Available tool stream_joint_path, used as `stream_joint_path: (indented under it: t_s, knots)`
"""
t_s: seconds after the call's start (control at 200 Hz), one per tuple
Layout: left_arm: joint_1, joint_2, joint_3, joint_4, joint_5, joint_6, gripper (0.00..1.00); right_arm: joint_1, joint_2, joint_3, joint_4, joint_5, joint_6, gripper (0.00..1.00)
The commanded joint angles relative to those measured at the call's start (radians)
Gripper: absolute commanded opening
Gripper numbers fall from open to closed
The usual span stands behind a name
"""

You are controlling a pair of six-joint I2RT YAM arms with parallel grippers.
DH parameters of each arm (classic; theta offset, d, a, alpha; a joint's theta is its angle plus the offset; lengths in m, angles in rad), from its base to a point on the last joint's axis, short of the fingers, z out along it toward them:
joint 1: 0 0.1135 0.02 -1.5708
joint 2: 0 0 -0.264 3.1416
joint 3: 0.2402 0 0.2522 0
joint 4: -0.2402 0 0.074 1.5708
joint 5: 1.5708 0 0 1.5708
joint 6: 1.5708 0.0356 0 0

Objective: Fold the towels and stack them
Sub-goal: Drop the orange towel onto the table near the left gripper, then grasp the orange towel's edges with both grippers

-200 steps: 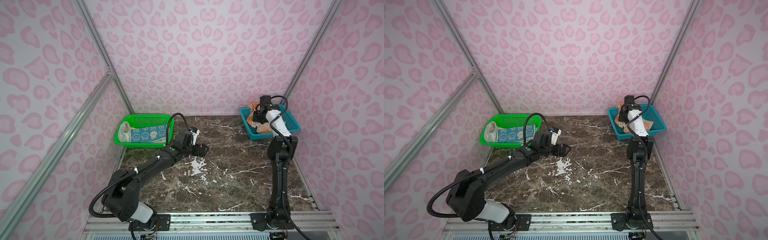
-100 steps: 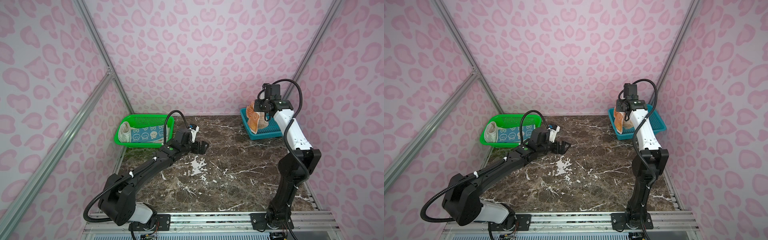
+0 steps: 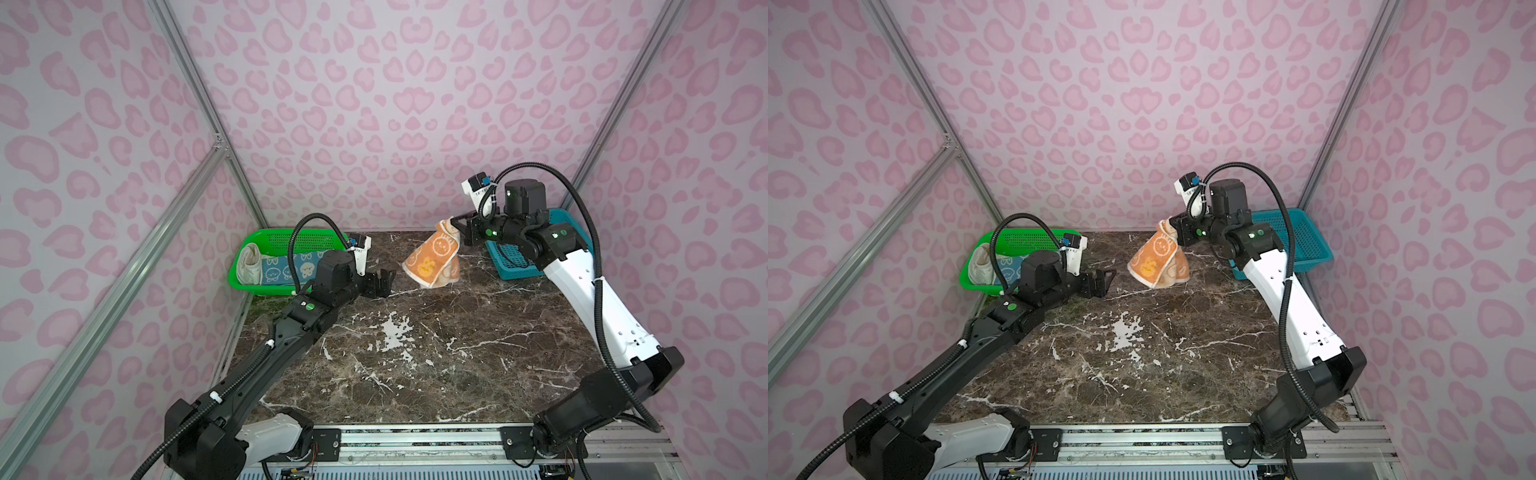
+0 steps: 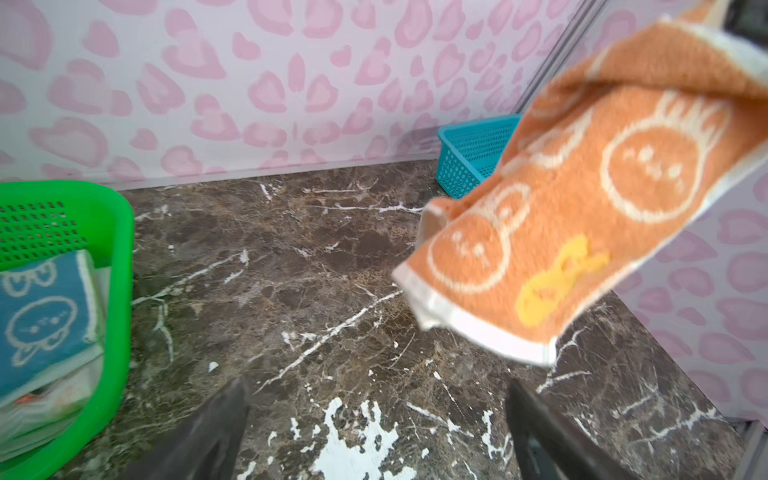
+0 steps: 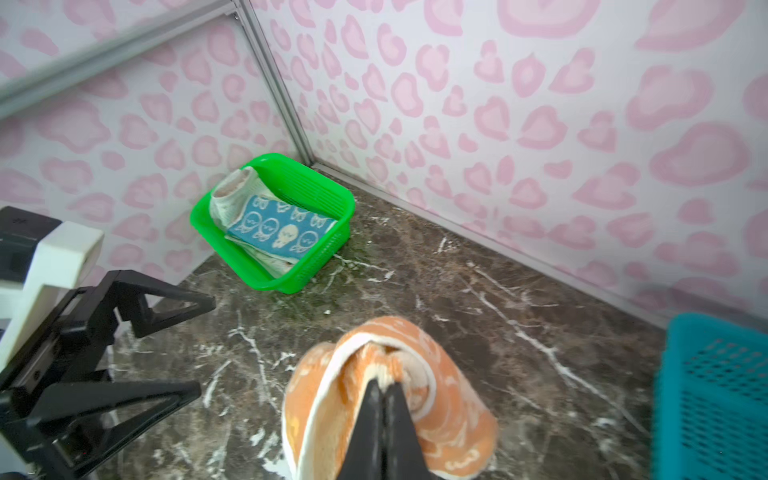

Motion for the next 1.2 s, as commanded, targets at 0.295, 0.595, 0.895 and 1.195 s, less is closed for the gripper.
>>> stream_joint_path:
  t_s: [0.295, 0.595, 0.895, 1.195]
  knots:
    - [0.014, 0.044, -0.068, -0.022, 0.056, -0.005, 0.98, -0.129, -0.041, -0.622, 0.159, 0.261, 0.405, 0.29]
    - [0.014, 0.111, -0.068, -0.034, 0.104, -0.021, 0.98, -0.041, -0.088, -0.549, 0.007, 0.395, 0.191, 0.62]
    - [0.014, 0.214, -0.114, -0.077, 0.226, 0.004, 0.99, 0.17, -0.009, -0.621, -0.041, 0.4, 0.075, 0.62]
    - [0.014, 0.248, -0.138, -0.072, 0.195, -0.072, 1.0, 0.344, 0.151, -0.706, 0.045, 0.467, 0.177, 0.63]
